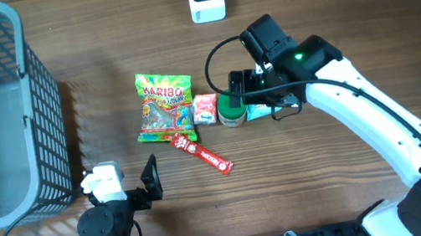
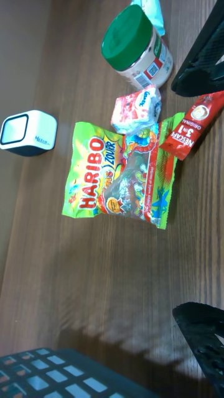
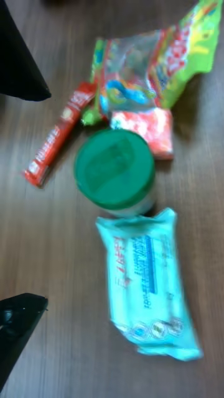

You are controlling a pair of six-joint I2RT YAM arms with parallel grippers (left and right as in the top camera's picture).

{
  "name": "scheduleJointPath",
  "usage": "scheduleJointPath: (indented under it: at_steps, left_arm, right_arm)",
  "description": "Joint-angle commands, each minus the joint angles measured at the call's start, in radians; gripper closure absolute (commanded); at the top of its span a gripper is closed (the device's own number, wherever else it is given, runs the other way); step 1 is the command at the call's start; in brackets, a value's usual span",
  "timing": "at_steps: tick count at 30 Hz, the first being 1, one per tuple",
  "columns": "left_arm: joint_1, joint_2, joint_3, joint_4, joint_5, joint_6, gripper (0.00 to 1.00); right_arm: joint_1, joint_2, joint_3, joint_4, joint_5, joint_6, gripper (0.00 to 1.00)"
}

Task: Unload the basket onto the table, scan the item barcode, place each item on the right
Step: 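Lower the right gripper onto the green-capped jar and grasp its cap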

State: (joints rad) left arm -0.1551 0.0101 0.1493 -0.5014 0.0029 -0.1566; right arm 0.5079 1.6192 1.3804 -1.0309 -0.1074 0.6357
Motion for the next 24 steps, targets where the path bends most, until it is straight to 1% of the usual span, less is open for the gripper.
scheduleJointPath:
  at_steps: [1,4,5,6,7,9,10,11,12,14,17,20,22,24]
  left_arm:
    - [0.002,-0.001,-0.009,0.002,-0.019,-0.009,0.00]
    - [0.002,-0.001,-0.009,0.002,-0.019,-0.009,0.00]
    - [0.002,-0.001,-0.009,0.002,-0.019,-0.009,0.00]
    - [0.002,-0.001,-0.009,0.002,-0.019,-0.009,0.00]
    - [0.002,-0.001,-0.009,0.002,-0.019,-0.009,0.00]
    - [0.002,-0.001,-0.009,0.002,-0.019,-0.009,0.00]
    - [0.002,-0.001,-0.009,0.002,-0.019,-0.009,0.00]
    - [0.002,-0.001,-0.009,0.002,-0.019,-0.009,0.00]
    - [0.002,-0.001,-0.009,0.002,-0.019,-0.009,0.00]
    - [0.002,-0.001,-0.009,0.002,-0.019,-0.009,0.00]
    - [0.002,-0.001,-0.009,0.002,-0.019,-0.009,0.00]
    - [0.002,-0.001,-0.009,0.002,-0.019,-0.009,0.00]
    - [0.002,-0.001,-0.009,0.002,-0.019,-0.009,0.00]
    - [0.002,-0.001,-0.009,0.002,-0.019,-0.009,0.00]
  right_arm:
    - [0.005,0.007,0.111,-0.020,-0.150,0.108,0.00]
    - [0.005,0.006,0.119,0.031,-0.278,0.101,0.00]
    - [0.005,0.006,0.118,0.044,-0.275,0.096,0.00]
    - [0.005,0.006,0.118,0.058,-0.233,0.101,0.00]
    - [0.005,0.006,0.118,0.079,-0.233,0.141,0.00]
    - [0.005,0.007,0.118,0.148,-0.242,0.268,0.00]
    - [0.005,0.007,0.119,0.169,-0.259,0.340,0.00]
    - [0.005,0.007,0.119,0.171,-0.283,0.444,0.01]
    - [0.005,0.008,0.119,0.167,-0.290,0.509,0.01]
    - [0.005,0.010,0.119,0.159,-0.307,0.607,0.01]
    - [0.005,0.015,0.120,0.167,-0.302,0.714,0.01]
    - [0.005,0.050,0.148,0.177,-0.302,0.748,0.00]
    - [0.005,0.109,0.203,0.154,-0.310,0.750,0.01]
    - [0.005,0.191,0.293,0.098,-0.317,0.720,0.01]
